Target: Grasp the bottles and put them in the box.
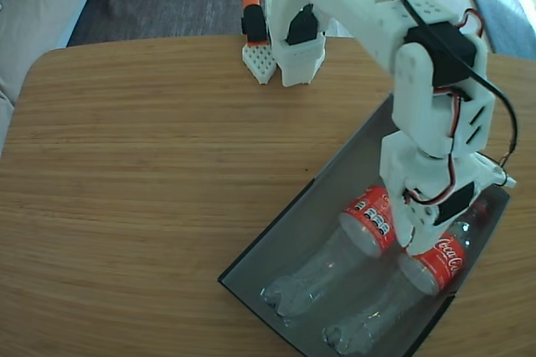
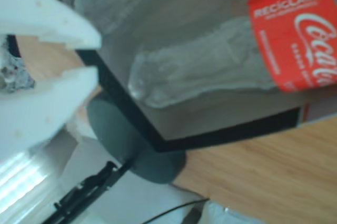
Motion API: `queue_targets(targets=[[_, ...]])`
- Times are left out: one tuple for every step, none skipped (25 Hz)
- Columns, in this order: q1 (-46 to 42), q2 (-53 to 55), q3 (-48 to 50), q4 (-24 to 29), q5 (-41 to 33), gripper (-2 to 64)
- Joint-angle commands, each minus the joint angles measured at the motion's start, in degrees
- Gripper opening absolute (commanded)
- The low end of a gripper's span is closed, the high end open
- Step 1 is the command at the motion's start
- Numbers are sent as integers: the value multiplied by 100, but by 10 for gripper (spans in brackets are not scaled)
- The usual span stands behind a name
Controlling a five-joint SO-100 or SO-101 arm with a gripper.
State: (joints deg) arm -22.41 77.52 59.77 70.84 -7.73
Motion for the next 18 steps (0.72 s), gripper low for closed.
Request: queue_targets(targets=[[281,598,-281,0,35,-3],[439,677,-237,0,35,-3],[589,773,-167,0,35,-3],[738,896,-88,0,44,-3],[870,1037,44,-9,44,-3],[967,1187,193,-35,44,-3],[1055,1362,369,-70,44,-3],[1125,1564,554,-88,44,-3],[1187,1767,747,-97,44,-3],[1257,1960,949,-97,44,-3],[1327,2136,1160,-97,44,-3],[1397,2285,1345,-97,44,-3],[1468,2426,1529,-97,44,-3],[1538,2558,1705,-97,44,-3],[1582,2698,1872,-97,44,-3],[1626,2839,2030,-97,53,-3],[1661,2979,2180,-105,141,-3],[1696,3120,2329,-176,290,-3]])
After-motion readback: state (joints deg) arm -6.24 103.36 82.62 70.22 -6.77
